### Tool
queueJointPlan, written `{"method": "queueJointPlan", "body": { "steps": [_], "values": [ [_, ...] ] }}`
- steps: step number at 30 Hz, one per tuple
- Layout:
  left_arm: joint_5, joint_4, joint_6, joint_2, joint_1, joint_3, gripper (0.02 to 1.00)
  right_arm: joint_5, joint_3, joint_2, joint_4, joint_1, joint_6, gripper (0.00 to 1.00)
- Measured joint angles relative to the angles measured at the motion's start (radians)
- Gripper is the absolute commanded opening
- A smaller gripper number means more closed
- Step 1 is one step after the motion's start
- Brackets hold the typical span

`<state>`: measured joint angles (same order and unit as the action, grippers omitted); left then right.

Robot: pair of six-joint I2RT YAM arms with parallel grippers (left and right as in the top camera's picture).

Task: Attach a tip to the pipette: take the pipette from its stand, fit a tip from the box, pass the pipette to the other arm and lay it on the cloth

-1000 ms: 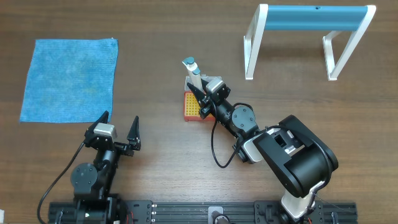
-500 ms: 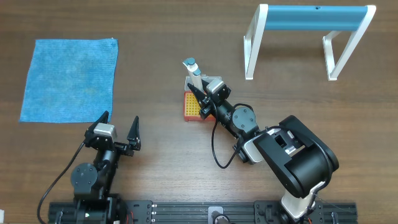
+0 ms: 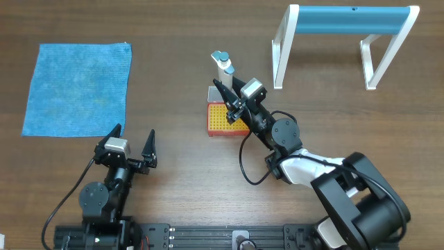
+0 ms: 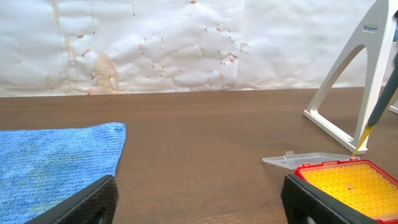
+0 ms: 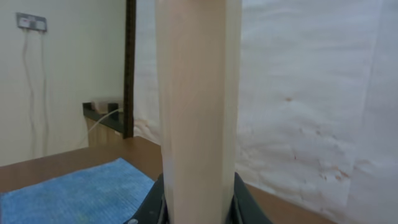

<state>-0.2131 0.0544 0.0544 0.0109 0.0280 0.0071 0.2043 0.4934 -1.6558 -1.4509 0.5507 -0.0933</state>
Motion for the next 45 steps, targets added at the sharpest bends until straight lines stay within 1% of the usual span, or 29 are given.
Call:
{"method": "queueJointPlan", "body": {
  "steps": [2, 4, 6, 8, 11, 12, 14, 17, 22, 33, 36, 37, 38, 40, 42, 44, 45],
  "values": [
    [0.0, 0.0, 0.0, 0.0, 0.0, 0.0, 0.847, 0.036, 0.0, 0.028, 0.006, 0.0, 0.0, 0.08],
    [0.0, 0.0, 0.0, 0.0, 0.0, 0.0, 0.847, 0.103, 0.001, 0.085, 0.067, 0.0, 0.0, 0.08],
    [0.0, 0.0, 0.0, 0.0, 0.0, 0.0, 0.847, 0.169, 0.005, 0.172, 0.214, 0.0, 0.0, 0.08],
    [0.0, 0.0, 0.0, 0.0, 0.0, 0.0, 0.847, 0.216, 0.017, 0.277, 0.419, 0.0, -0.002, 0.082],
    [0.0, 0.0, 0.0, 0.0, 0.0, 0.0, 0.847, 0.251, 0.061, 0.419, 0.728, 0.0, 0.002, 0.082],
    [0.0, 0.0, 0.0, 0.0, 0.0, 0.0, 0.847, 0.259, 0.076, 0.46, 0.806, 0.0, 0.002, 0.08],
    [0.0, 0.0, 0.0, 0.0, 0.0, 0.0, 0.847, 0.27, 0.098, 0.525, 0.896, 0.0, 0.001, 0.08],
    [0.0, 0.0, 0.0, 0.0, 0.0, 0.0, 0.847, 0.279, 0.112, 0.631, 0.936, -0.004, -0.012, 0.08],
    [0.0, 0.0, 0.0, 0.0, 0.0, 0.0, 0.849, 0.285, 0.118, 0.74, 0.958, -0.019, -0.111, 0.08],
    [0.0, 0.0, 0.0, 0.0, 0.0, 0.0, 0.847, 0.3, 0.119, 0.769, 1.056, -0.021, -0.402, 0.08],
    [-0.007, -0.002, 0.008, 0.0, 0.0, 0.0, 0.847, 0.3, 0.119, 0.769, 1.072, -0.021, -0.465, 0.082],
    [-0.026, -0.01, 0.039, 0.0, 0.0, 0.0, 0.849, 0.296, 0.119, 0.769, 1.089, -0.021, -0.485, 0.08],
    [-0.049, -0.026, 0.099, 0.0, 0.0, 0.0, 0.847, 0.291, 0.119, 0.769, 1.109, -0.021, -0.509, 0.082],
    [-0.086, -0.043, 0.278, 0.0, 0.0, 0.0, 0.849, 0.277, 0.119, 0.769, 1.146, -0.021, -0.536, 0.08],
    [-0.14, -0.019, 0.61, 0.0, 0.0, 0.0, 0.847, 0.269, 0.119, 0.768, 1.174, -0.021, -0.569, 0.08],
    [-0.183, -0.011, 0.894, 0.002, 0.0, 0.0, 0.847, 0.269, 0.119, 0.766, 1.182, -0.021, -0.606, 0.08],
    [-0.194, -0.012, 0.999, 0.002, 0.0, 0.0, 0.847, 0.269, 0.119, 0.765, 1.183, -0.021, -0.626, 0.08]
  ]
}}
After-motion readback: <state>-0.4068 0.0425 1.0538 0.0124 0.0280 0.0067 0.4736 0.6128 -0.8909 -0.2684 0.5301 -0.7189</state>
